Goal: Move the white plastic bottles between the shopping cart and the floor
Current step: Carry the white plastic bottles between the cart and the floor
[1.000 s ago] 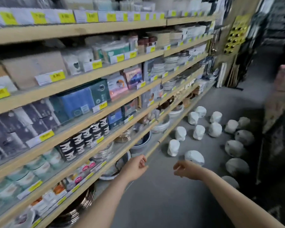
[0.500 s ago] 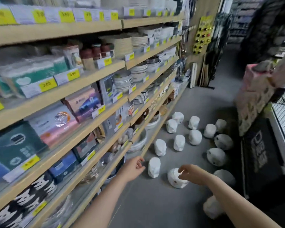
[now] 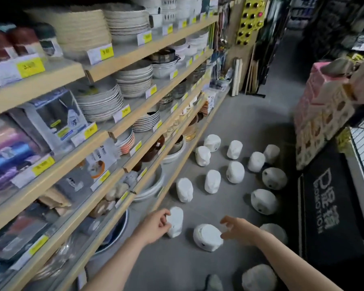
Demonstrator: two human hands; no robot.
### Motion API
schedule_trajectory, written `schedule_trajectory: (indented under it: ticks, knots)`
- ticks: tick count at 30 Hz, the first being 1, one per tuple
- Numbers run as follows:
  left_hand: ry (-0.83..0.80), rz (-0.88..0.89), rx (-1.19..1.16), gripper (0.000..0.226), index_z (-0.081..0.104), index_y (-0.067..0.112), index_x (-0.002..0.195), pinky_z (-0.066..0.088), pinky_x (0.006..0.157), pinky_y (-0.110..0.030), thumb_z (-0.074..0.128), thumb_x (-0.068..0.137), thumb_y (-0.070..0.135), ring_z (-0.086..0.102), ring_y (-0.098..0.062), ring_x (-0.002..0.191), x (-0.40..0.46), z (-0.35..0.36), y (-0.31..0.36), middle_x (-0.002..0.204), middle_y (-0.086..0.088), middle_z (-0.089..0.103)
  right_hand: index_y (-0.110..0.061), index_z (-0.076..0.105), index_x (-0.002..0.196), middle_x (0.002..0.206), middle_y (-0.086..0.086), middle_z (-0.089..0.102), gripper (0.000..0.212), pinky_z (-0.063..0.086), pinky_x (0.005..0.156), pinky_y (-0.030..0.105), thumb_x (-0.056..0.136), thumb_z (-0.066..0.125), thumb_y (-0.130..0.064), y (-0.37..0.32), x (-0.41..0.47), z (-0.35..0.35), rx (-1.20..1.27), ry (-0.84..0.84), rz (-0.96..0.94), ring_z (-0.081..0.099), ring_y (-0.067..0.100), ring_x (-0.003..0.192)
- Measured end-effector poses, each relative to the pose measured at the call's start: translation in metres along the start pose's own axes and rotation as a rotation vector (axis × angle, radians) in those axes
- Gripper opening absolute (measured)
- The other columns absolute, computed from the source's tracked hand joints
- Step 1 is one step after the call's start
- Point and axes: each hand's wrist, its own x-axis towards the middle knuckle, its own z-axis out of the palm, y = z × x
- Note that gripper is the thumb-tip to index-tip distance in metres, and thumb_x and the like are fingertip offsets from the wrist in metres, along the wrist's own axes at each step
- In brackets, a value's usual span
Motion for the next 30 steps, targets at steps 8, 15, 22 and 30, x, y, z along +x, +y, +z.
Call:
schedule_trajectory:
  ticks: [8, 15, 22, 30]
  knots:
    - [-0.122, 0.007, 0.081, 0.06, 0.034, 0.037, 0.139, 0.043, 0.096, -0.032, 0.06, 0.085, 0.044, 0.045, -0.006, 0.119, 0.141, 0.09, -0.027, 0.135, 0.017, 0.038, -0.031, 0.027, 0.143, 0.145, 0.0, 0.032, 0.077, 0.037, 0.103, 0.031, 0.079, 0.067, -0.045, 0.083, 0.133, 0.004, -0.028, 0.034, -0.017, 0.04, 0.021, 0.128]
    - [-0.298, 0.196, 0.345, 0.089, 0.0, 0.046, 0.146, 0.025, 0.115, -0.031, 0.063, 0.084, 0.048, 0.02, -0.016, 0.141, 0.272, 0.251, -0.119, 0.156, 0.004, 0.011, -0.047, 0.004, 0.144, 0.155, -0.001, 0.005, 0.096, 0.032, 0.11, 0.039, 0.074, 0.07, -0.053, 0.179, 0.295, 0.112, 0.009, 0.077, 0.004, 0.023, 0.025, 0.14]
    - [-0.395, 0.368, 0.504, 0.118, -0.031, 0.061, 0.128, 0.009, 0.117, -0.046, 0.073, 0.073, 0.049, -0.022, -0.025, 0.143, 0.371, 0.423, -0.236, 0.156, -0.004, -0.022, -0.058, -0.007, 0.137, 0.158, 0.002, -0.005, 0.104, 0.019, 0.115, 0.032, 0.069, 0.072, -0.058, 0.286, 0.45, 0.263, 0.041, 0.168, -0.08, 0.007, 0.022, 0.145]
    - [-0.162, 0.527, 0.228, 0.093, 0.022, 0.041, 0.14, 0.031, 0.109, -0.038, 0.062, 0.06, 0.066, 0.032, -0.03, 0.129, 0.425, 0.483, -0.275, 0.143, -0.011, 0.02, -0.048, 0.016, 0.138, 0.131, 0.003, 0.029, 0.102, 0.017, 0.103, -0.001, 0.062, 0.083, -0.043, 0.318, 0.519, 0.316, 0.329, 0.336, -0.289, 0.023, -0.001, 0.119]
